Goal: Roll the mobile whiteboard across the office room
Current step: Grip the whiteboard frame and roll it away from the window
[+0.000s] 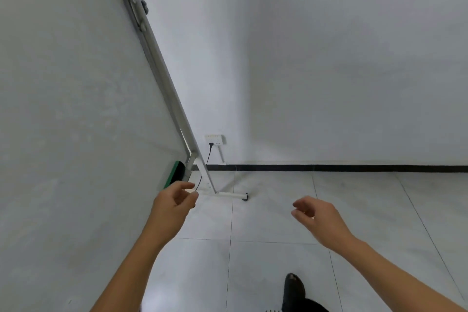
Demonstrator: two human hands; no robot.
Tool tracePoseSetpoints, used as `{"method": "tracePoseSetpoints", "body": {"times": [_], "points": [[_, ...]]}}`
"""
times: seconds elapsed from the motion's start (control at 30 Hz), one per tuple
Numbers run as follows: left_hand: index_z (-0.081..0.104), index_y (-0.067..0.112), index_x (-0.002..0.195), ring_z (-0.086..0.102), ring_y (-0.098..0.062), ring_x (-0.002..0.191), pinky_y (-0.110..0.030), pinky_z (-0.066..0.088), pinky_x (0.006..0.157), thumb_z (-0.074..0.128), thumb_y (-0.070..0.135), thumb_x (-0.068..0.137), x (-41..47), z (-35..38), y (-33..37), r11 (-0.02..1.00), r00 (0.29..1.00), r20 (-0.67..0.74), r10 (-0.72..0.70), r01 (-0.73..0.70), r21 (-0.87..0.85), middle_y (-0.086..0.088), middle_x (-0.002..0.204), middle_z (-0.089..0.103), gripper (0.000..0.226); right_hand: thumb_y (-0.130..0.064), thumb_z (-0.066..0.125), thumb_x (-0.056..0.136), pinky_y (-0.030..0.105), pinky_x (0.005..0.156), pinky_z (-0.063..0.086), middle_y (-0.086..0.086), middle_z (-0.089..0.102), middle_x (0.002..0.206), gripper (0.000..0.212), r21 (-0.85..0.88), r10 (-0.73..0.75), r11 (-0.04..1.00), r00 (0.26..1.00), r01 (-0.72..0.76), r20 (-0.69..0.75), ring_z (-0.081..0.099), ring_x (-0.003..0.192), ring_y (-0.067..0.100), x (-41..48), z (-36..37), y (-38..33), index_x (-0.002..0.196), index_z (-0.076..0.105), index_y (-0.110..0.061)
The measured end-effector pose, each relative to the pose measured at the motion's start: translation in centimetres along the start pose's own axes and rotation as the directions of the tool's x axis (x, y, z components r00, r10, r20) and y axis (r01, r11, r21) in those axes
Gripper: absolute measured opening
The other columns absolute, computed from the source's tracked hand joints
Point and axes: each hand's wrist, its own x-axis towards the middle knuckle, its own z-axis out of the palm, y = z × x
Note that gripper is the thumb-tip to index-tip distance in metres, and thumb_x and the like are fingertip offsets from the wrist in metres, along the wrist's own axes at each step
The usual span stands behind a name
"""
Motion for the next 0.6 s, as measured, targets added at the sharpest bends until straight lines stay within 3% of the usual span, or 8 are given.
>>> {"method": "tracePoseSetpoints", "body": {"times": [0.17,0.33,0.47,0.6], "points": [[0.065,0.02,0.1,0.066,-0.024,0.075,-0.015,0.053,0.058,0.065,0.017,0.087,8.2,-0.8,6.5,0.999,0.981,-0.189,0.034,-0.041,-0.031,-0.012,0.083,0.07,0.013,-0.037,0.064,0.087,0.022,0.074,0.052,-0.014,0.069,0.091,0.021,-0.085,-0.169,0.98,0.979,0.178,0.111,0.064,0.08,0.001,13.5,-4.2,-6.8,0.105,0.066,-0.026],[0.061,0.037,0.095,0.067,-0.02,0.082,-0.033,0.054,0.075,0.065,0.029,0.084,15.0,-4.4,9.6,0.998,0.926,-0.372,0.059,-0.065,-0.004,-0.002,0.083,0.068,0.013,-0.036,0.065,0.086,0.029,0.08,0.055,-0.013,0.069,0.093,0.026,-0.086,-0.351,0.922,0.91,0.376,0.22,0.067,0.083,0.006,25.3,-3.7,-16.3,0.109,0.065,-0.024],[0.063,0.024,0.105,0.061,-0.01,0.074,-0.021,0.047,0.071,0.063,0.023,0.088,21.3,-6.8,11.8,0.994,0.853,-0.51,0.109,-0.094,0.055,0.004,0.079,0.065,0.017,-0.038,0.065,0.086,0.03,0.085,0.055,-0.007,0.069,0.11,0.038,-0.08,-0.469,0.854,0.828,0.514,0.309,0.067,0.091,0.009,33.9,-0.6,-24.1,0.121,0.057,-0.025],[0.061,0.02,0.114,0.06,-0.003,0.077,-0.021,0.049,0.071,0.061,0.029,0.089,27.3,-8.0,14.6,0.989,0.8,-0.583,0.141,-0.085,0.123,0.012,0.081,0.062,0.026,-0.038,0.068,0.084,0.031,0.089,0.052,-0.005,0.061,0.128,0.056,-0.03,-0.529,0.808,0.747,0.589,0.403,0.063,0.103,0.013,40.3,1.6,-30.6,0.134,0.045,-0.029]]}}
